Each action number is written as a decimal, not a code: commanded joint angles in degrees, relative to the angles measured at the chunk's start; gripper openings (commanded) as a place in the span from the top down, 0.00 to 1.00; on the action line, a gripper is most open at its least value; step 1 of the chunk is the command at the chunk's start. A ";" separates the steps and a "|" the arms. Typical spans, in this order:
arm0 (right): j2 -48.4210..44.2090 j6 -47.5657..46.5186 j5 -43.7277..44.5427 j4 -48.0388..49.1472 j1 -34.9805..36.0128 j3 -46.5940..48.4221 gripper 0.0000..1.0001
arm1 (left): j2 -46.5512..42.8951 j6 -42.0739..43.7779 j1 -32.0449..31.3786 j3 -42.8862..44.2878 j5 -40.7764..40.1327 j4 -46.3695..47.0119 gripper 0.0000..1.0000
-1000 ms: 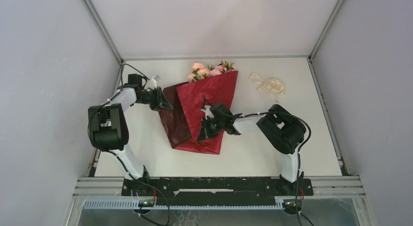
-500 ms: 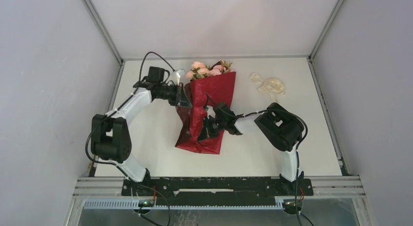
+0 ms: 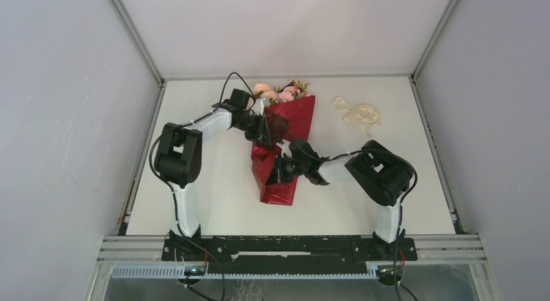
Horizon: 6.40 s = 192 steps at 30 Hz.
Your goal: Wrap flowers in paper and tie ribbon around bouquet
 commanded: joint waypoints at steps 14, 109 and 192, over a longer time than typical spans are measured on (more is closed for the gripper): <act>-22.03 -1.12 16.00 -23.29 -11.17 -5.14 0.61 | 3.51 0.38 -1.82 2.82 -5.71 1.19 0.98; -13.39 1.54 7.76 -5.75 -16.56 -6.51 0.99 | -18.59 35.99 -24.41 -8.77 -25.03 -2.02 0.55; 3.38 -16.61 5.33 -13.97 -29.20 14.20 0.92 | -21.07 49.39 -35.87 -1.15 -1.49 -29.86 0.33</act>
